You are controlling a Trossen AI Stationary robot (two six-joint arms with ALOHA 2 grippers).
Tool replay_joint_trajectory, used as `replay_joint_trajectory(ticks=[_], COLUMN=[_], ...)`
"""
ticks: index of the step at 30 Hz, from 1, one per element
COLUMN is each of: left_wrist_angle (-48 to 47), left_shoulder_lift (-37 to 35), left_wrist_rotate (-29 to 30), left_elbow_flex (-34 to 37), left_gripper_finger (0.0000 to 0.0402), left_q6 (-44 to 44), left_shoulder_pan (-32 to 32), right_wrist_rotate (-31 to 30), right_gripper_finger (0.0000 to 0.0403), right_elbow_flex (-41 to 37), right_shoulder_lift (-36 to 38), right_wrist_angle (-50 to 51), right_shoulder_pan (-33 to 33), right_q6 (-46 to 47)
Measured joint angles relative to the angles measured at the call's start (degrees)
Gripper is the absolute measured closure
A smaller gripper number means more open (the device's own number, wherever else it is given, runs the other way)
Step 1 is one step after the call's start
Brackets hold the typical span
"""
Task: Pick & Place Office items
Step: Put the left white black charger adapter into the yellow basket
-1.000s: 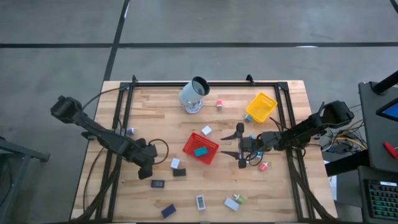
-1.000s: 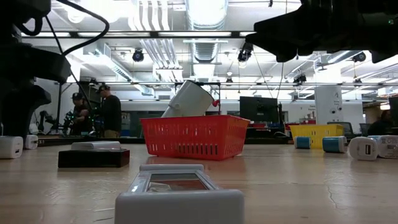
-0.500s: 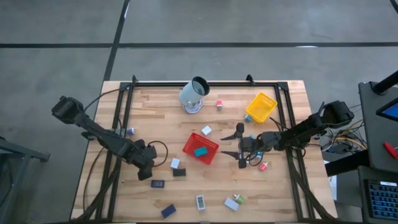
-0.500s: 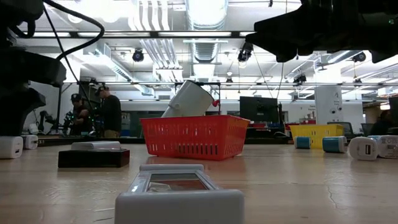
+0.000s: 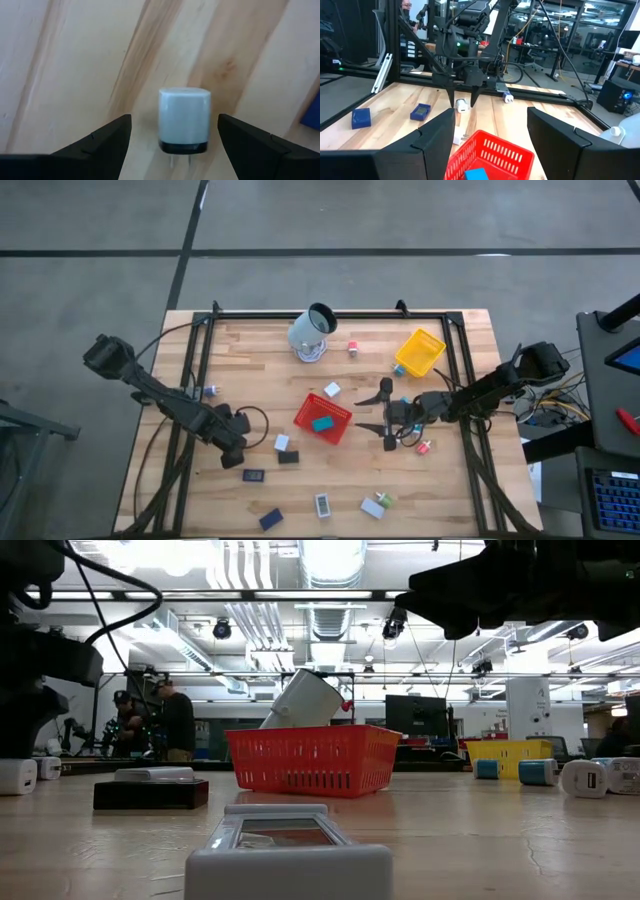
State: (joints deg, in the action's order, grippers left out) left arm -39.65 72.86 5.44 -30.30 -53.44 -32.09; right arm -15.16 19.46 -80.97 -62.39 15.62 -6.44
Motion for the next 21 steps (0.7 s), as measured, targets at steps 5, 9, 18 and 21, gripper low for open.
replay_joint_trajectory(ticks=[5,9,18,21], left_wrist_angle=[0.17,0.23,0.81,1.19], left_shoulder_lift=[0.00,0.00,0.00,0.00], left_wrist_rotate=[0.11,0.60,1.43,1.46], left_elbow_flex=[0.74,0.74,0.74,0.74], left_gripper_finger=[0.0099,0.0100,0.0162,0.0202], left_q6=[-0.57,-0.60,-0.60,-0.60], left_shoulder_pan=[-0.07,-0.07,-0.07,-0.07], right_wrist_rotate=[0.00,0.00,0.00,0.00], right_gripper_finger=[0.0163,0.0163,0.0163,0.0163], right_elbow_flex=[0.02,0.02,0.02,0.02], right_shoulder_lift=[0.00,0.00,0.00,0.00], right_wrist_angle=[-0.02,-0.03,-0.07,-0.07], right_shoulder_pan=[0.00,0.00,0.00,0.00], right_q6=[0.00,0.00,0.00,0.00])
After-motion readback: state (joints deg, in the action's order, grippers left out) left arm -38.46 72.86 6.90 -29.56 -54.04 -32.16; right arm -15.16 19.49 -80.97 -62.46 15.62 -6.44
